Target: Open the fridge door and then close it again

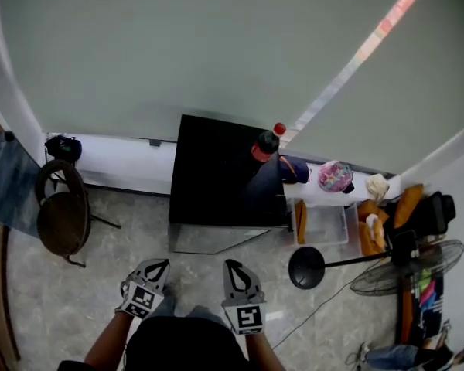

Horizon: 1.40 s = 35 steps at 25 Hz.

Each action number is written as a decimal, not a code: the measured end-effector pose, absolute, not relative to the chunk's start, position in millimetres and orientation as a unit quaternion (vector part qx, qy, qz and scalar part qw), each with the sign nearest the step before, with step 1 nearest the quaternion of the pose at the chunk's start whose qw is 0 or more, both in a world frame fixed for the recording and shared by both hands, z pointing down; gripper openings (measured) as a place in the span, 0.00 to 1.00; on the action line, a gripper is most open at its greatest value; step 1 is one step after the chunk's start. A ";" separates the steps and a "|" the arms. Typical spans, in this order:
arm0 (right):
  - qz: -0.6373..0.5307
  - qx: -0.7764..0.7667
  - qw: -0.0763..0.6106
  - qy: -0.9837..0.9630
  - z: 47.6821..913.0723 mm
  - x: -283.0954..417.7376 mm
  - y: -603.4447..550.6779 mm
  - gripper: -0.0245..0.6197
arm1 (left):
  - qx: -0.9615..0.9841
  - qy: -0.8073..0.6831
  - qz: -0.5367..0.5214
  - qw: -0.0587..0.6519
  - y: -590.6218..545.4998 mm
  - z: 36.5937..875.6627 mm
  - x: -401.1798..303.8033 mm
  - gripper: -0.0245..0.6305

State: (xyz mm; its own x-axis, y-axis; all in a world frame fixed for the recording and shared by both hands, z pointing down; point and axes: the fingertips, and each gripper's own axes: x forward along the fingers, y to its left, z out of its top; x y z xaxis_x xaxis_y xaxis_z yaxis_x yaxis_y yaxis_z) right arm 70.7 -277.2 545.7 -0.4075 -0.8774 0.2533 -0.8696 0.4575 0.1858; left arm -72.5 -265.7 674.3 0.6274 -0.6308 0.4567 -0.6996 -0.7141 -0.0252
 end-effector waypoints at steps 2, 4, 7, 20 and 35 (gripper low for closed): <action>-0.009 0.514 0.169 -0.841 549.2 88.7 -245.5 0.06 | 0.882 -0.403 0.246 0.012 -240.9 660.7 -69.5 0.05; 0.005 0.518 0.166 -0.839 551.8 110.0 -214.3 0.06 | 0.864 -0.448 0.230 0.000 -220.7 634.7 -66.1 0.05; 0.024 0.532 0.142 -0.835 551.7 145.5 -172.6 0.06 | 0.851 -0.501 0.149 0.046 -187.7 592.1 -49.1 0.05; 0.042 0.553 0.065 -0.829 510.3 217.9 -61.7 0.06 | 0.808 -0.584 0.043 0.060 -52.7 494.0 -21.5 0.05; 0.005 0.581 0.018 -0.814 480.4 195.9 -38.5 0.05 | 0.815 -0.575 0.034 0.061 -40.8 495.4 -47.3 0.05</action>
